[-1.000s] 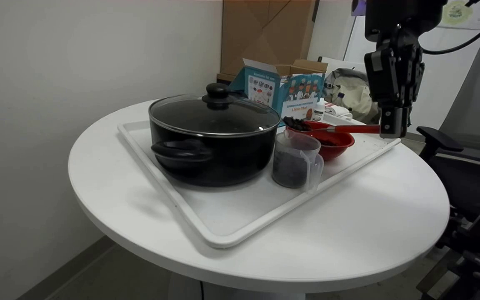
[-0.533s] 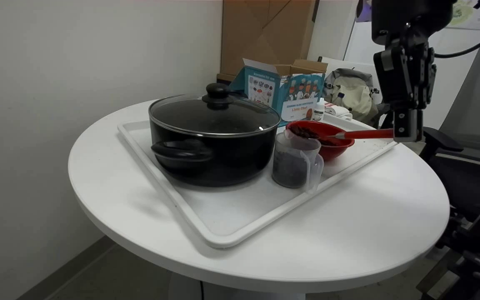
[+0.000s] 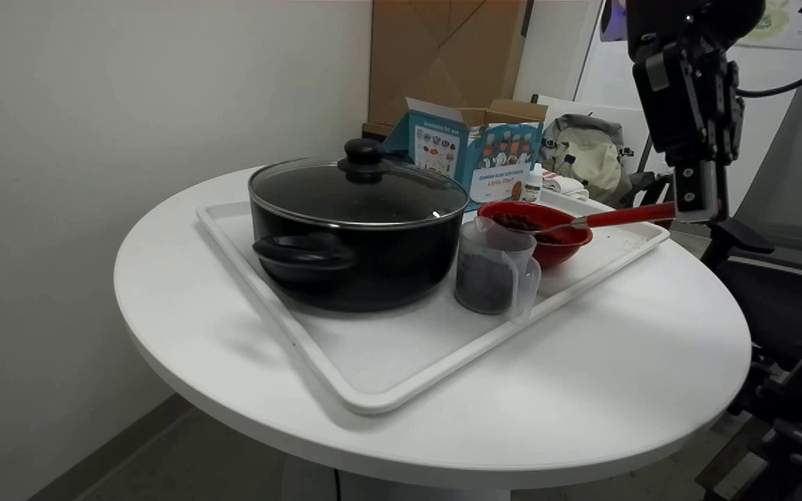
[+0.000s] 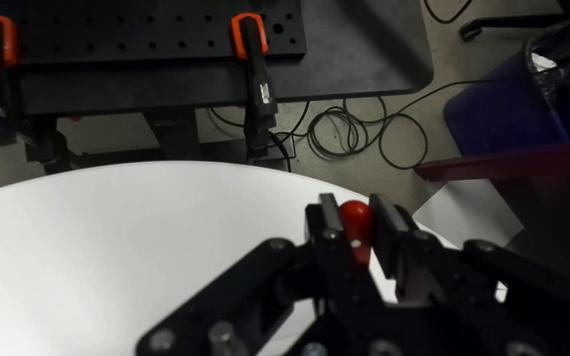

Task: Use the spoon to put some of the contents in the red bowl into the clear jug

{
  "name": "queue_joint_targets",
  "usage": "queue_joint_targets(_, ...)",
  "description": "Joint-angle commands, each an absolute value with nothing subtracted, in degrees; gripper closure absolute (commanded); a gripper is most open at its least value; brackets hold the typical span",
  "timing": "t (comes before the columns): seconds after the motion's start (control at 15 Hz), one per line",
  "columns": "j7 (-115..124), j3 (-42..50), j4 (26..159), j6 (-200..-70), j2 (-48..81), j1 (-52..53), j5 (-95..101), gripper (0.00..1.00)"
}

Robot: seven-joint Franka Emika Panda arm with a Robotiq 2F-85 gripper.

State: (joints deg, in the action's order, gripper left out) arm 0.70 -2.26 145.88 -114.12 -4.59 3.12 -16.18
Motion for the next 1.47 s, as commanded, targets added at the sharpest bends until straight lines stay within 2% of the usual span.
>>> queue_joint_targets(0.0,-1.38,-0.78,142.50,-110.03,-2.32,1.92,-18.59,0.90)
queue_joint_targets(1.4,0.58,-1.30,133.18,-103.56,6.30,0.83,-18.41,0.90)
